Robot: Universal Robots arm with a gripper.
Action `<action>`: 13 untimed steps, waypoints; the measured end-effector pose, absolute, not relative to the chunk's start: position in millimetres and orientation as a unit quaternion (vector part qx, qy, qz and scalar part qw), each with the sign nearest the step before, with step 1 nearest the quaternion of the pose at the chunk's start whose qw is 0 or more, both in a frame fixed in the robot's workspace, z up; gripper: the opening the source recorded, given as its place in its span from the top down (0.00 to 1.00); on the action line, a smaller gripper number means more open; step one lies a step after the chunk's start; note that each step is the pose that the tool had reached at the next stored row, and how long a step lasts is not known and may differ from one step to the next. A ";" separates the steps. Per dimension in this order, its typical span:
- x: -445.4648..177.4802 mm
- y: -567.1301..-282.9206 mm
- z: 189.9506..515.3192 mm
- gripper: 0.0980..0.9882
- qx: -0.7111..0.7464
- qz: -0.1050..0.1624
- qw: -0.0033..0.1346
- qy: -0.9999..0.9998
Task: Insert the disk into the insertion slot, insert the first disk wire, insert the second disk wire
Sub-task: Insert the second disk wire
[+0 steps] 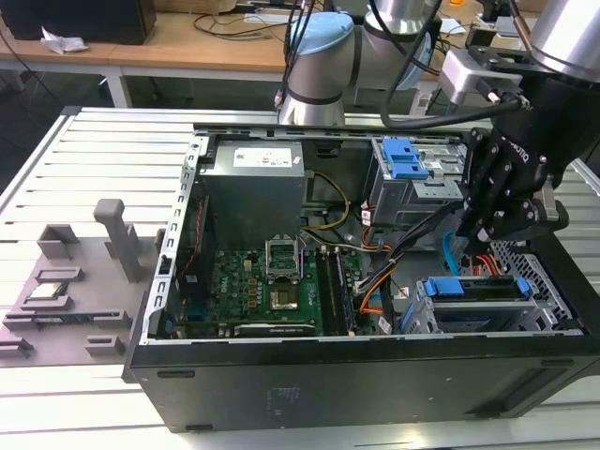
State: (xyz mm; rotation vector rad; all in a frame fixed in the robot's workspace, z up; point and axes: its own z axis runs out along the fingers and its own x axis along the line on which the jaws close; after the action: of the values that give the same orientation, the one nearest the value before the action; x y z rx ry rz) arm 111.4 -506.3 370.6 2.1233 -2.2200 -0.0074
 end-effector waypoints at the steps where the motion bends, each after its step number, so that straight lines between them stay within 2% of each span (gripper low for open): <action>1: 111.3 -506.2 370.6 0.77 0.691 -0.002 0.035 -0.722; 3: 111.3 -506.2 370.5 0.79 0.691 -0.002 0.035 -0.722; 5: 111.4 -506.3 370.5 0.93 0.691 -0.002 0.035 -0.722; 13: 111.3 -507.6 370.4 0.93 0.691 -0.002 0.035 -0.722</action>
State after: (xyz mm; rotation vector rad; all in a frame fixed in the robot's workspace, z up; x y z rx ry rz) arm 111.3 -507.6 370.4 2.1228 -2.2198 -0.0067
